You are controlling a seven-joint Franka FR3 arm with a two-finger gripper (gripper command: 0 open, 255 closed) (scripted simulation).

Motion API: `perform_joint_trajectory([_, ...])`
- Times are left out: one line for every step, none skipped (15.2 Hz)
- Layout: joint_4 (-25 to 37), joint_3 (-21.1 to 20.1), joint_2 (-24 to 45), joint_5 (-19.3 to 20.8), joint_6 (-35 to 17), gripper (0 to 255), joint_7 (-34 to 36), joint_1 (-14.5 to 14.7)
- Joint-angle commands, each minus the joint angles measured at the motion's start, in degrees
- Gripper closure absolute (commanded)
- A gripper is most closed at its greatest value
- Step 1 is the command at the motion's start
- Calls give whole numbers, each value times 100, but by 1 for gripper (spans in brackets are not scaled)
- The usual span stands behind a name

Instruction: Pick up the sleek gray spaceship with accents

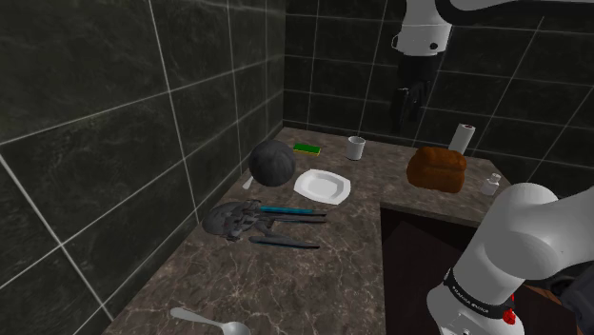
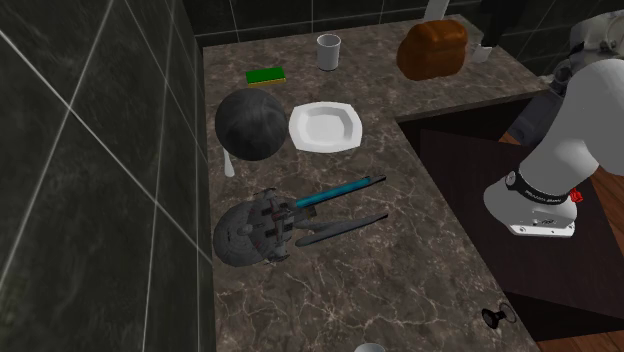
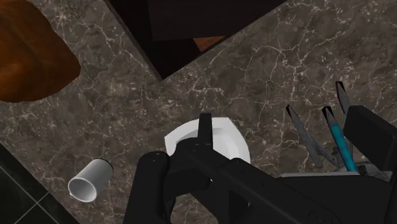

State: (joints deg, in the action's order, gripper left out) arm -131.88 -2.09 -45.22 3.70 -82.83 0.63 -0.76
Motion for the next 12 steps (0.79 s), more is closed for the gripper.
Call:
perform_joint_trajectory([0, 0, 0, 0, 0, 0, 0, 0])
perform_joint_trajectory([-45, -24, 131, -26, -174, 0, -12, 36])
perform_joint_trajectory([-82, -48, 267, -51, -347, 0, -25, 71])
perform_joint_trajectory([-113, -73, 409, -75, -518, 0, -37, 107])
perform_joint_trajectory([-137, -100, 556, -98, -688, 0, -51, 141])
perform_joint_trajectory([-154, -127, 708, -120, -856, 0, -65, 175])
perform_joint_trajectory([-164, -155, 864, -141, -1022, 0, -80, 208])
perform_joint_trajectory([-167, -184, 1025, -161, -1185, 0, -94, 240])
perform_joint_trajectory([-163, -214, 1190, -180, -1346, 0, -109, 272])
perform_joint_trajectory([-152, -243, 1359, -197, -1503, 0, -123, 305])
perform_joint_trajectory([-134, -273, 1532, -212, -1658, 0, -138, 337])
perform_joint_trajectory([-109, -305, 1708, -226, -1809, 0, -152, 367])
